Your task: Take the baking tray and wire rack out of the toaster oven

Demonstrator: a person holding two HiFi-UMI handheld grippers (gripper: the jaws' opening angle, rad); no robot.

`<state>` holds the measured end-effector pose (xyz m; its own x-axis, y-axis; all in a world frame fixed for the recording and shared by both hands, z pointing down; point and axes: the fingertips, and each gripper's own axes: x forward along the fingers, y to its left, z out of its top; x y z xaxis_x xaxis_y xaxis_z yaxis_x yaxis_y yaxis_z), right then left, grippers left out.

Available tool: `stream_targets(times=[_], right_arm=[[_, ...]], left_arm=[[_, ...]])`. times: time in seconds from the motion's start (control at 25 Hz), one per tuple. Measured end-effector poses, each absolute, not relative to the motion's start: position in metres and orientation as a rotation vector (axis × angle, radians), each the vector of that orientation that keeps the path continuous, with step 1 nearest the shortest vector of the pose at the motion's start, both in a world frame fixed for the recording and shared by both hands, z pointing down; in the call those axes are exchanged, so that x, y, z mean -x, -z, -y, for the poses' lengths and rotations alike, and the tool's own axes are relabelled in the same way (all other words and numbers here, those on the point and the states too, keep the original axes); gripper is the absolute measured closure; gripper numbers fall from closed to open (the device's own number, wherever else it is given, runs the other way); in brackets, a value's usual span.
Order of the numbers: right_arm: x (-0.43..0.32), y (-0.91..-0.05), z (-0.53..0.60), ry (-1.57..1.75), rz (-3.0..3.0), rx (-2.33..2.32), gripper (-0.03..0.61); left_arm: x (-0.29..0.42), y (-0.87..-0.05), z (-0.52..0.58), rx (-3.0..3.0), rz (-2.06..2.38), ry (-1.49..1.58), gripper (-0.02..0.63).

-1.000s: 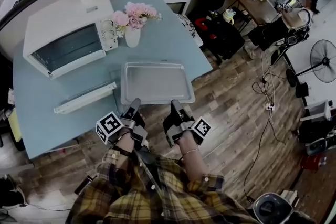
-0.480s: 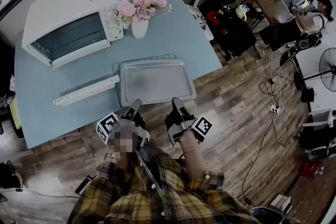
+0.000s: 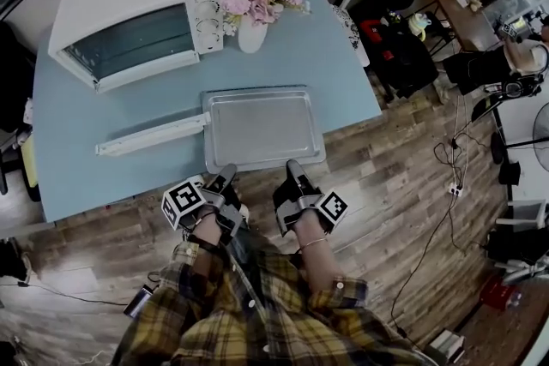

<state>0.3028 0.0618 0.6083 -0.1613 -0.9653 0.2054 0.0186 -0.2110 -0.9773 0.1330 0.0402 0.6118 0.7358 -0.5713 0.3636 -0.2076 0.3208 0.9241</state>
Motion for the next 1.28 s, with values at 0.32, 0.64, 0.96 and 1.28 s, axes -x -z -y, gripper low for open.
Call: stream_targets(times=[0.32, 0.64, 0.96, 1.28], right_arm=[[-0.3, -0.625, -0.066, 1.508, -1.127, 1.311, 0.561], [-0.301, -0.624, -0.068, 1.472, -1.171, 1.32, 0.554], [-0.303, -0.604, -0.087, 1.407, -1.517, 1.587, 0.545], [-0.265, -0.509, -0.072, 0.9, -2.206, 1.729, 0.545]], left_arm=[[-0.12, -0.629, -0.055, -1.202, 0.757, 0.229, 0.495], [-0.118, -0.624, -0.058, -1.252, 0.738, 0.205, 0.482], [-0.105, -0.599, -0.05, -1.354, 0.741, 0.208, 0.48], [-0.084, -0.549, -0.034, -1.624, 0.777, 0.203, 0.48]])
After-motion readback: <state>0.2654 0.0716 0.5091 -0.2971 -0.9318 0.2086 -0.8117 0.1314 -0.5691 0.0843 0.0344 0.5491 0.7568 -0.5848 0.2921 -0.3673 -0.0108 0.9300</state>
